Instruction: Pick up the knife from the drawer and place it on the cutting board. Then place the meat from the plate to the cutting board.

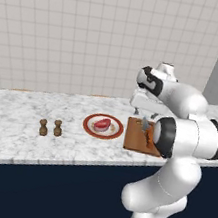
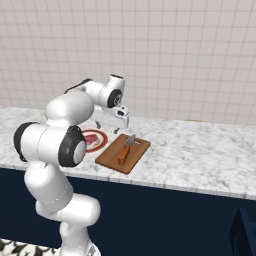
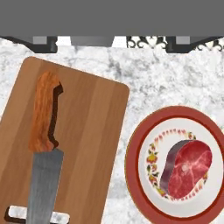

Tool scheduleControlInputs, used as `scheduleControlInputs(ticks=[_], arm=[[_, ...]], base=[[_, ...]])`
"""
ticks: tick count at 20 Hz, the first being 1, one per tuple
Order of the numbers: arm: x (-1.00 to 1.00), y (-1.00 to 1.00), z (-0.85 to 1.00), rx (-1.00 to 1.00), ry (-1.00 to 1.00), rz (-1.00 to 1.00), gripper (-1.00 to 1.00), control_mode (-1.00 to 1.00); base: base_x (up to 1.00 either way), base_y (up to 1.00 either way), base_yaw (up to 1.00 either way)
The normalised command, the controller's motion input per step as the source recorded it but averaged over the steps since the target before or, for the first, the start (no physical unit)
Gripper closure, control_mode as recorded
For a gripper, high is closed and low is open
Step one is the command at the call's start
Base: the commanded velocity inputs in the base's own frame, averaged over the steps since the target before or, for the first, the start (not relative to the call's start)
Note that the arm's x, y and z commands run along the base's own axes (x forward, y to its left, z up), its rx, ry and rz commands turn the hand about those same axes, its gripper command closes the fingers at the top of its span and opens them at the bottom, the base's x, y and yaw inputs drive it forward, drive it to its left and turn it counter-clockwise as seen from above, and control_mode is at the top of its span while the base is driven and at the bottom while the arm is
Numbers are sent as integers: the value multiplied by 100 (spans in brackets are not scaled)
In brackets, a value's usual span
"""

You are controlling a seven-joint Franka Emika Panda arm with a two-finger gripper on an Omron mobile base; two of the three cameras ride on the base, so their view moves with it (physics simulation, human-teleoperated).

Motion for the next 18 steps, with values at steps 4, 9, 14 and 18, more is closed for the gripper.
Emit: scheduleControlInputs(ticks=[4,9,14,18], arm=[[-5,90,1,-5,-4,-3,-100,-100],[0,77,-13,-9,0,-15,-100,-100],[6,42,-24,-3,0,-25,-100,-100],[2,33,-30,-3,0,-23,-100,-100]], base=[[0,0,0],[0,0,0],[0,0,0],[0,0,0]])
